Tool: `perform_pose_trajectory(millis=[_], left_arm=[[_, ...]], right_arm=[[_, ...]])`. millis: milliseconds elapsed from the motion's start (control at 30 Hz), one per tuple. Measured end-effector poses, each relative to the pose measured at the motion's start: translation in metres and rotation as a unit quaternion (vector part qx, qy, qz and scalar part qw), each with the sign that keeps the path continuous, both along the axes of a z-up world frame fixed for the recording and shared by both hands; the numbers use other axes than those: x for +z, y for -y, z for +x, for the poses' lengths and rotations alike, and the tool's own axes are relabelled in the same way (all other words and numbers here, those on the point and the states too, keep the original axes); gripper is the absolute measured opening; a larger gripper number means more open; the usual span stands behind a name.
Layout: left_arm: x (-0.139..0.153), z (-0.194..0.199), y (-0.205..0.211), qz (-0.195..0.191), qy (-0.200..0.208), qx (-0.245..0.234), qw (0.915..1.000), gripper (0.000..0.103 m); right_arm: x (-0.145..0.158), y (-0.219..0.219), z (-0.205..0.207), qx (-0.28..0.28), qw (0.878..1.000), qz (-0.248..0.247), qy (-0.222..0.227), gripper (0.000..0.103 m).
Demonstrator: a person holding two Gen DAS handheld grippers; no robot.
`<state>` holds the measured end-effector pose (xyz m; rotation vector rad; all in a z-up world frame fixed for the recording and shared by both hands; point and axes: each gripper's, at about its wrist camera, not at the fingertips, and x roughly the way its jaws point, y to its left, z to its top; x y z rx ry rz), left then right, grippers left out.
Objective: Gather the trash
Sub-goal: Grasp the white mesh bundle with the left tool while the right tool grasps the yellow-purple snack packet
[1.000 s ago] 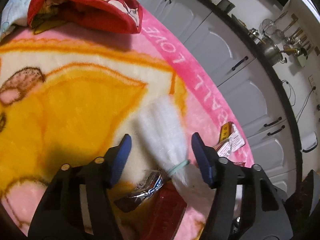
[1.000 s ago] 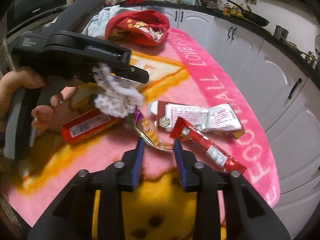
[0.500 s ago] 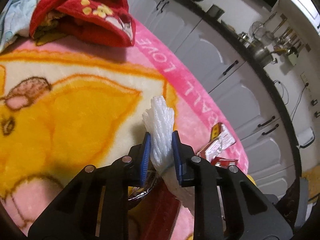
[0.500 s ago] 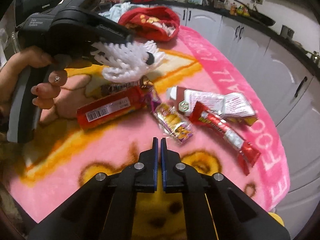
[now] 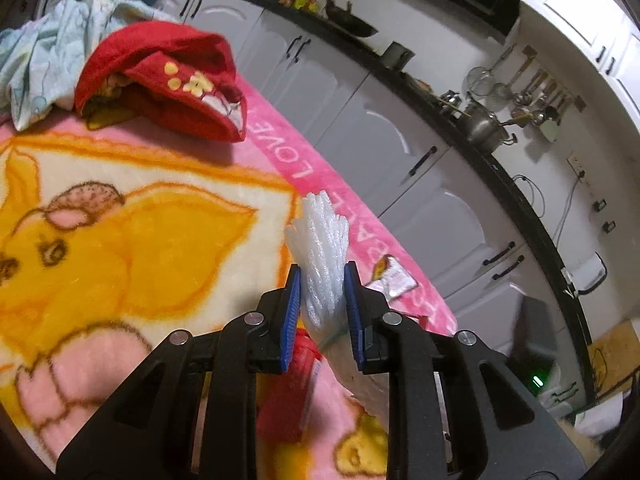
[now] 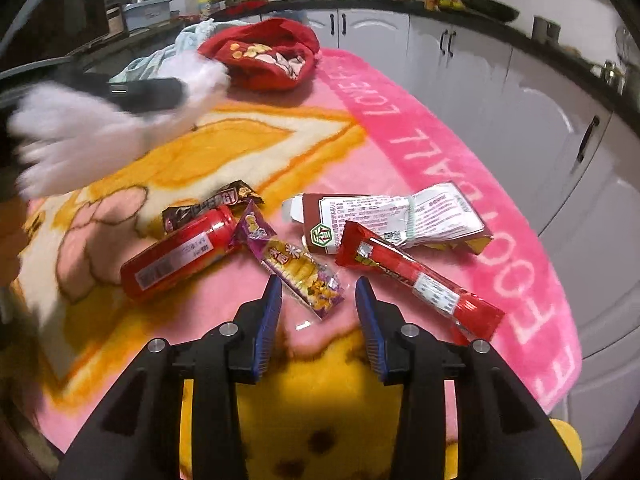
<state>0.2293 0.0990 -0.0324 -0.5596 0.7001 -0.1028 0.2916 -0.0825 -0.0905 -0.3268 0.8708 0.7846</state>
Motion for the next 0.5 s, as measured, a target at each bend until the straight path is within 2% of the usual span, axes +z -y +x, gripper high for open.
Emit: perform_pose_trajectory(millis=[133, 233, 333, 400, 500], left_arm=[[0.008, -0.014, 0.006, 0.001, 0.012, -0.009, 0.9999, 0.016], [0.013, -0.02, 0.01, 0.001, 0.02, -0.011, 0.9997, 0.016], [0.017, -0.026, 0.014, 0.008, 0.026, -0.012, 0.9996, 0.016], [0.018, -0.03, 0.017, 0.014, 0.028, -0.012, 0.9994, 0.016], [0.019, -0.033, 0.021, 0.018, 0.029, -0.013, 0.9993, 0.016]], right_arm=[[-0.009, -0.003, 0.01, -0.001, 0.999, 0.006, -0.035, 0.037], [-0.014, -0.003, 0.01, -0.001, 0.999, 0.013, -0.04, 0.034], [-0.013, 0.001, 0.006, -0.003, 0.999, 0.017, -0.031, 0.019], [-0.012, 0.006, 0.003, -0.004, 0.999, 0.026, -0.036, 0.013], [-0.007, 0.013, -0.007, -0.002, 0.999, 0.025, -0.027, 0.012]])
